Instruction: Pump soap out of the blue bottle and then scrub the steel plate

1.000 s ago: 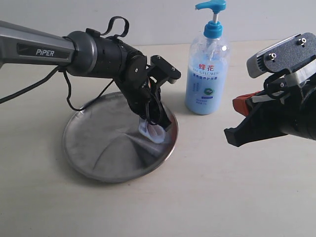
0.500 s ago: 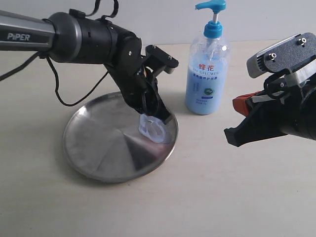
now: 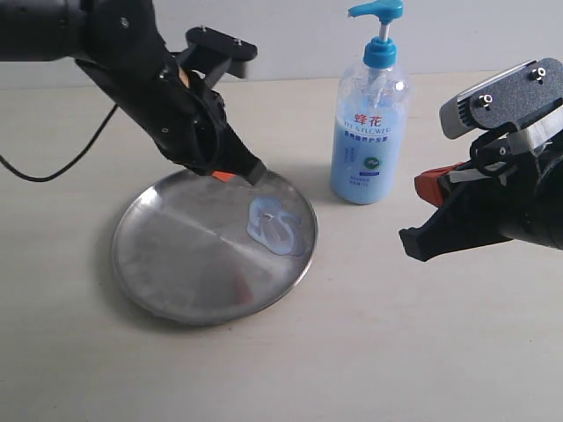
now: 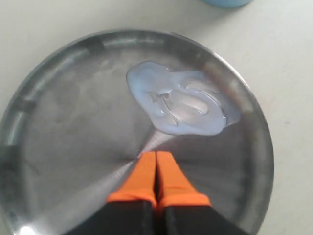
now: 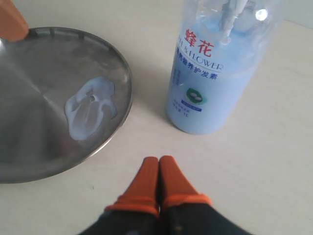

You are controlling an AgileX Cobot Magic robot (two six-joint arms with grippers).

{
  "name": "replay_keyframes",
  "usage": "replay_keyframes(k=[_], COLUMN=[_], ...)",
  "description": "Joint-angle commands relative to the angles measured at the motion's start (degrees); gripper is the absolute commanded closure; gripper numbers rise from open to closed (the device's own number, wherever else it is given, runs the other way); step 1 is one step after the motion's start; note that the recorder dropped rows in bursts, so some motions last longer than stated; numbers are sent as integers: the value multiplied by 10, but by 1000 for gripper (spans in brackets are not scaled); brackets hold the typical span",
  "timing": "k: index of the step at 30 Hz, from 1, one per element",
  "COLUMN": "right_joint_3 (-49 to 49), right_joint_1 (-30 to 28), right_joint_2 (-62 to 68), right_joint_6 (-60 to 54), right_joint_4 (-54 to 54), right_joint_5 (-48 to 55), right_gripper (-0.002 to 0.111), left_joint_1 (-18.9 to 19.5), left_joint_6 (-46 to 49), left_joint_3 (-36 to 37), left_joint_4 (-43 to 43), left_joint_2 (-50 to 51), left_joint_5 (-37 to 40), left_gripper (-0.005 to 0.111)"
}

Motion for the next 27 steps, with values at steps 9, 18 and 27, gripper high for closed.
replay_keyframes(k=[9,18,27], right_joint_3=[7,9,9], right_joint_1=[0,0,0], right_joint_2=[-4,-4,-4], right_joint_6=[-5,-5,-5], right_joint_4=[-6,-8,-13], right_joint_5=[6,1,0], right_gripper=[108,108,108], left_joint_1=[1,1,1], left_joint_6=[8,9,9], left_joint_3=[116,209,273], left_joint_4=[-11,-11,-15], left_joint_2=[-204,-373,-567], left_joint_5=[-2,-2,-2], left_gripper=[107,107,107])
